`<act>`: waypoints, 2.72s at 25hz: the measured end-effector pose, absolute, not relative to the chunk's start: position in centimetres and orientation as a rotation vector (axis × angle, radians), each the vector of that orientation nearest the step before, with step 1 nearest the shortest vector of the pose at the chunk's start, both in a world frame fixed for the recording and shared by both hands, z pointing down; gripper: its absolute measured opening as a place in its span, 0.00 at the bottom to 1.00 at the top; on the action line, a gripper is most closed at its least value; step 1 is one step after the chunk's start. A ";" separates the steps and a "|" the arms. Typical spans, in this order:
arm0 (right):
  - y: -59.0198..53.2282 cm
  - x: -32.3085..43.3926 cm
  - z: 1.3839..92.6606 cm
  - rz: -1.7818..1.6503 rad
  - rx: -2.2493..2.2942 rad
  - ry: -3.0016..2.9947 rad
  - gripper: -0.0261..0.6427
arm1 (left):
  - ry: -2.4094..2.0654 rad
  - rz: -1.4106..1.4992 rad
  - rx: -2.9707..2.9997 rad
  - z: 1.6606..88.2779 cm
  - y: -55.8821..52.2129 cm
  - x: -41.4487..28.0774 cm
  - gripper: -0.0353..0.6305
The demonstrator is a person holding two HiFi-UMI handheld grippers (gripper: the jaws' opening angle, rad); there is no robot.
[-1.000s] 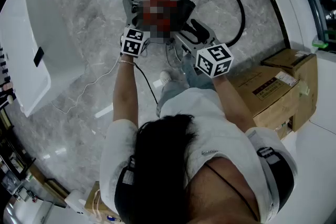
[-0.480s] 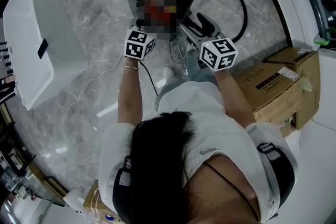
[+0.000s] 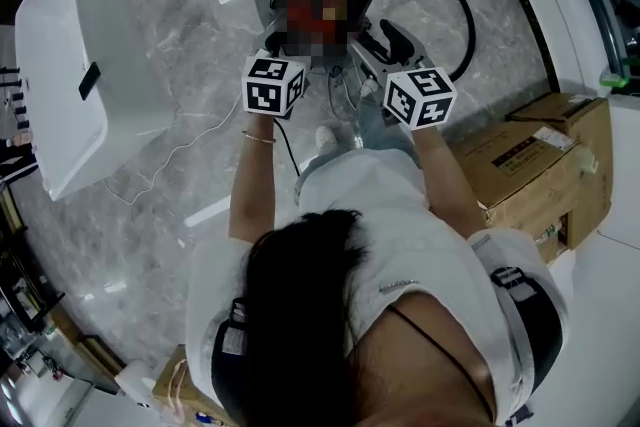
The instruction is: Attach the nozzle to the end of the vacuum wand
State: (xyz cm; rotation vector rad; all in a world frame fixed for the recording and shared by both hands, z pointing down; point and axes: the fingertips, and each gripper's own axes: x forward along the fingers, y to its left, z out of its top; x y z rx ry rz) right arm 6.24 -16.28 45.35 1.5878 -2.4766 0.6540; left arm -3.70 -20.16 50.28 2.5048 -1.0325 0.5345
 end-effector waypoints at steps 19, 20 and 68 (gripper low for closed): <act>-13.7 3.2 43.7 0.549 1.589 -2.405 0.32 | -1.220 0.243 2.460 43.2 -16.0 -5.3 0.33; -13.5 3.1 43.9 0.560 1.580 -2.392 0.28 | -1.235 0.243 2.463 43.1 -15.8 -5.5 0.31; -11.9 0.6 42.9 0.453 1.611 -2.324 0.06 | -1.330 0.255 2.460 42.4 -12.7 -5.3 0.06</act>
